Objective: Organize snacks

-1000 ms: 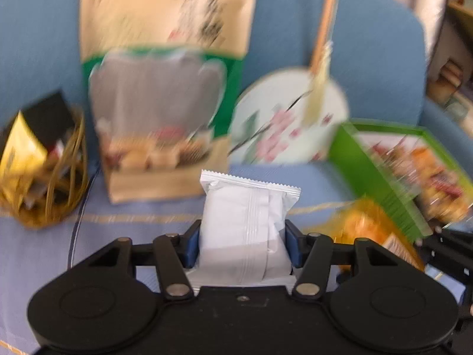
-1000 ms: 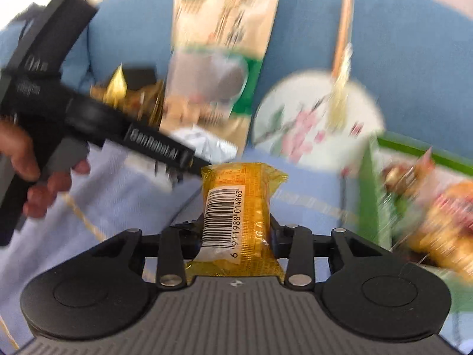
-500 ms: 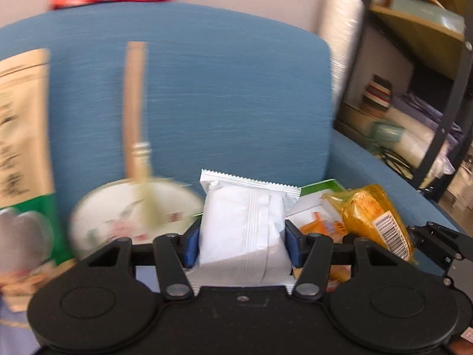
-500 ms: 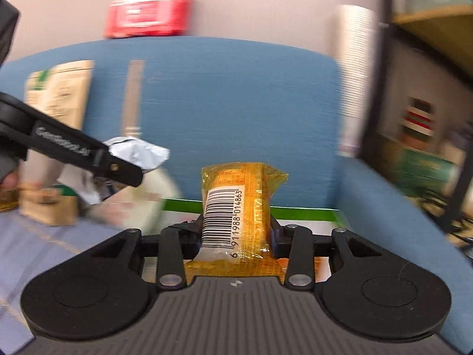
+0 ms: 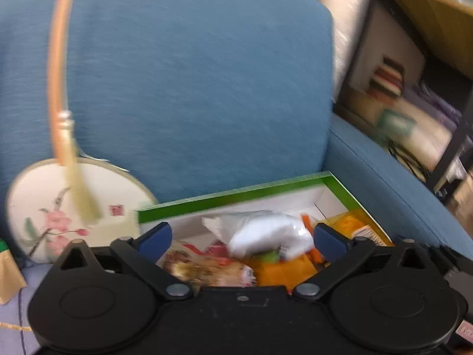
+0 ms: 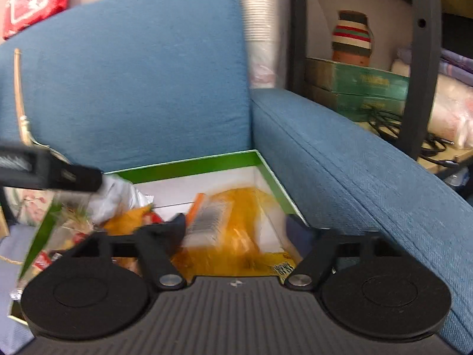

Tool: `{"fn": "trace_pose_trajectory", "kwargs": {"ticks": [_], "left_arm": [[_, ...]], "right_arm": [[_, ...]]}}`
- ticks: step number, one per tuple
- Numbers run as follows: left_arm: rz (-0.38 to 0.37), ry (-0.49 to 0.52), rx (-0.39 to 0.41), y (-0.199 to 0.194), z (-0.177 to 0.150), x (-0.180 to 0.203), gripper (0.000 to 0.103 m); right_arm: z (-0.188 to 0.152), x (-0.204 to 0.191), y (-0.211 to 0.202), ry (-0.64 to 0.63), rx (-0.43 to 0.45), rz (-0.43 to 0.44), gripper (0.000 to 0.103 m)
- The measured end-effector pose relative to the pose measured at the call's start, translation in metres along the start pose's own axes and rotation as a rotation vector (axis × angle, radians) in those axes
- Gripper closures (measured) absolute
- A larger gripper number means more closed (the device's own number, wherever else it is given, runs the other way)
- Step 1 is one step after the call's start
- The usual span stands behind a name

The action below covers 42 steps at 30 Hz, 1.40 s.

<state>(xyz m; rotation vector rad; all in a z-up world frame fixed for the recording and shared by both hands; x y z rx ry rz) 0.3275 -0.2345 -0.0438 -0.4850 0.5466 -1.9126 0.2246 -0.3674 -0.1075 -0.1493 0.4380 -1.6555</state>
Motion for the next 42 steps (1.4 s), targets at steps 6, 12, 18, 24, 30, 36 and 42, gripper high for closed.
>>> {"fn": "trace_pose_trajectory", "kwargs": {"ticks": [6,12,18,24,30,36,42], "left_arm": [[0.040,-0.017,0.000,-0.014,0.001,-0.027,0.000],[0.114,-0.030,0.013,-0.057,-0.013,-0.044,0.000],[0.198,-0.019,0.022,-0.107,-0.047,-0.054,0.000],[0.284,-0.034,0.017,-0.144,-0.085,-0.062,0.000],[0.314,-0.028,-0.030,-0.160,-0.130,-0.055,0.000],[0.333,-0.026,-0.053,-0.168,-0.143,-0.054,0.000],[0.328,-0.036,-0.051,-0.175,-0.140,-0.056,0.000]], "right_arm": [[0.006,-0.005,-0.012,-0.008,0.024,-0.007,0.000],[0.005,-0.035,-0.039,-0.019,0.007,0.031,0.000],[-0.017,-0.057,-0.086,-0.020,-0.030,0.015,0.000],[-0.065,-0.065,-0.126,-0.030,-0.104,0.009,0.000],[-0.077,-0.071,-0.143,-0.048,-0.128,-0.008,0.000],[-0.071,-0.074,-0.154,-0.067,-0.109,-0.046,0.000],[-0.068,-0.076,-0.159,-0.066,-0.096,-0.059,0.000]]}}
Point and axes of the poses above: each gripper's, at about its wrist camera, not at the fingertips, and y roughly the way its jaws point, x to its right, z to its top, the point moved 8 cm from there along y, roughly the way its jaws point, and after that the axes turned 12 degrees about z, right-handed, at the moved point
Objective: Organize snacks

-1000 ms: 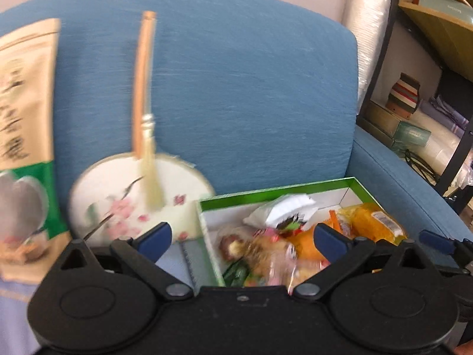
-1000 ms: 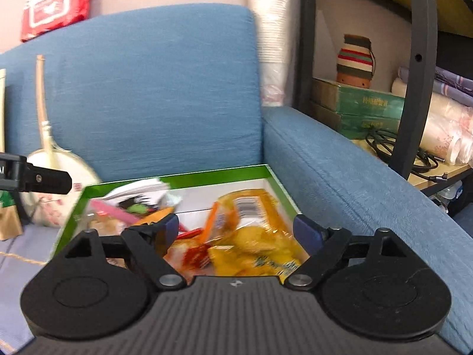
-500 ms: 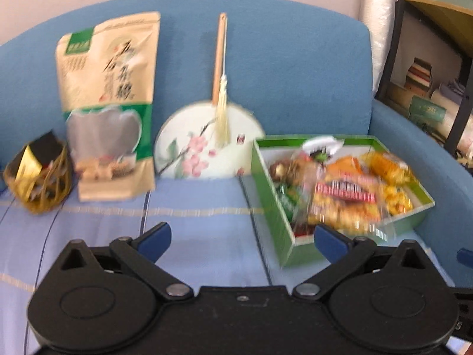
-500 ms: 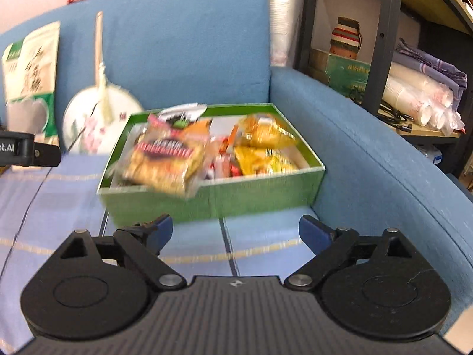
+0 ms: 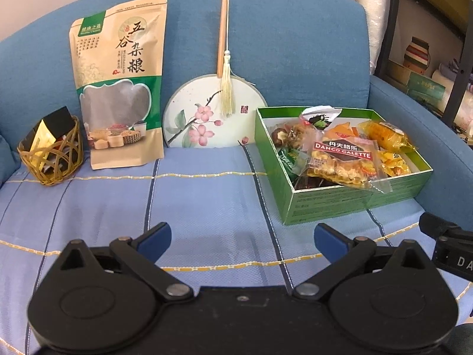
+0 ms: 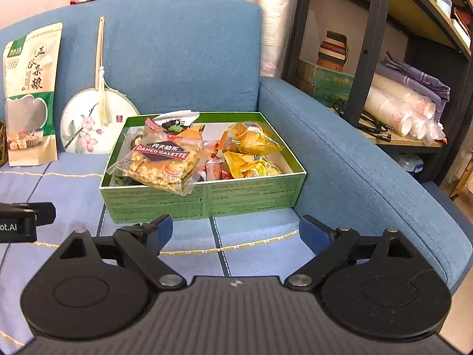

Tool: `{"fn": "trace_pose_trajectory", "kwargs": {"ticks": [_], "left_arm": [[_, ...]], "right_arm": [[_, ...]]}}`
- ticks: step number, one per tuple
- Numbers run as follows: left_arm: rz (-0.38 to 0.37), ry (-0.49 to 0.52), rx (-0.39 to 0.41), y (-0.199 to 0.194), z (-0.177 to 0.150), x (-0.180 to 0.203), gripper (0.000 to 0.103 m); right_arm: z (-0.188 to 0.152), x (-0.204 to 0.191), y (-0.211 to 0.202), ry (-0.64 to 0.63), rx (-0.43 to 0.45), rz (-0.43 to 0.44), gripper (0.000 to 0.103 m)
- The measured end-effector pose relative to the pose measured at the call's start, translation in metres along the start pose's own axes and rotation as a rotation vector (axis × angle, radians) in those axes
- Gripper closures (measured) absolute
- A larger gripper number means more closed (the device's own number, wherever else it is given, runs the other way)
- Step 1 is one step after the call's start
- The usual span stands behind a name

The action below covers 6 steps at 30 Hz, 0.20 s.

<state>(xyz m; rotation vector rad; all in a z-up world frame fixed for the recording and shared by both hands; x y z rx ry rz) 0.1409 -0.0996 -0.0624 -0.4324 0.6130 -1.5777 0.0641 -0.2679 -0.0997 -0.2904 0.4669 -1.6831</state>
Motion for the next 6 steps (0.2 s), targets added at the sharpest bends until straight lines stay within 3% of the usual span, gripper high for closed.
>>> {"fn": "trace_pose_trajectory", "kwargs": {"ticks": [6], "left_arm": [[0.003,-0.004,-0.003,-0.0038,-0.0015,-0.0014,0.000]], "right_arm": [[0.0012,-0.0027,-0.0021,0.006,0.005,0.007,0.000]]}}
Point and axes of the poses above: each gripper's, at about its wrist camera, not at the fingertips, and y roughly the way its jaws point, x to its right, z to its top, the point moved 8 cm from there along y, roughly the way its jaws point, and after that the axes turned 12 degrees about z, right-handed, at the moved point
